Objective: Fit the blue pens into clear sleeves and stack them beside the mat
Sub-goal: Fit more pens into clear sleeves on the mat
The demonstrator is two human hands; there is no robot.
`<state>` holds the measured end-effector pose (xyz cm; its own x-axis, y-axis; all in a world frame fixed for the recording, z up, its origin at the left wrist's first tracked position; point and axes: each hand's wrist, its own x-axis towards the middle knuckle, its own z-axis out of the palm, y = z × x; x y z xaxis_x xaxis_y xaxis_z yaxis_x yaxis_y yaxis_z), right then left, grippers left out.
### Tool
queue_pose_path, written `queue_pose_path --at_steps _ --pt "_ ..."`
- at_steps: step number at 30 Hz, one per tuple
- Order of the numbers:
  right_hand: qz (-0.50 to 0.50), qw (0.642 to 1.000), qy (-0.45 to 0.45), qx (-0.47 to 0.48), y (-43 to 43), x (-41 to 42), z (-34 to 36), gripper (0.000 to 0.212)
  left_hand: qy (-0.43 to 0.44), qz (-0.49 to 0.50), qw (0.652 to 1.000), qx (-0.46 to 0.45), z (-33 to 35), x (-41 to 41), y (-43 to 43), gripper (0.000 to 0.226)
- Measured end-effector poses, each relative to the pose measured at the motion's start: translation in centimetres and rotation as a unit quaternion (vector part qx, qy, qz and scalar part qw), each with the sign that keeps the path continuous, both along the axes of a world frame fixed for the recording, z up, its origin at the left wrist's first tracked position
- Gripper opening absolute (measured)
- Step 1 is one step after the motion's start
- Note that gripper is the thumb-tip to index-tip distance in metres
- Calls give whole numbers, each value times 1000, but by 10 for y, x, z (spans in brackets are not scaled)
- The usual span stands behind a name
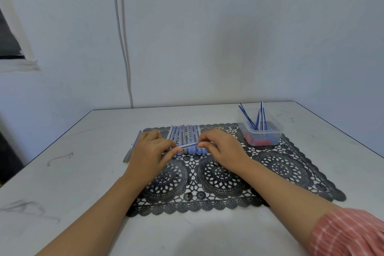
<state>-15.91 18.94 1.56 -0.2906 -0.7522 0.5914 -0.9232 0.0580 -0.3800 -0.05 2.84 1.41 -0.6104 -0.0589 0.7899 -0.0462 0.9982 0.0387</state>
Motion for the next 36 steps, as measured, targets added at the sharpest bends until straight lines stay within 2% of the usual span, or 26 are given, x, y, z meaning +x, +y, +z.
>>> queue_pose_path --at_steps 8,12,15,21,25,31,36 --pt "2 1000 7 5 1 -2 1 24 2 0 1000 3 1 1 1 38" --pt "10 1000 2 -19 0 -1 0 38 -5 -2 1000 4 1 1 1 39" --pt "12 1000 0 -22 -1 0 0 39 -5 -3 1000 7 1 1 2 39" --pt "7 1000 6 -17 -1 1 1 24 5 -8 1000 22 2 1 2 48" --pt "8 999 -1 -34 -1 -1 0 12 1 -8 1000 19 2 1 2 46" --pt "8 999 19 -28 -4 -2 -3 37 -5 -7 1000 9 2 2 1 39" --pt "9 999 12 -28 -1 1 1 35 6 -10 1000 29 2 2 1 41"
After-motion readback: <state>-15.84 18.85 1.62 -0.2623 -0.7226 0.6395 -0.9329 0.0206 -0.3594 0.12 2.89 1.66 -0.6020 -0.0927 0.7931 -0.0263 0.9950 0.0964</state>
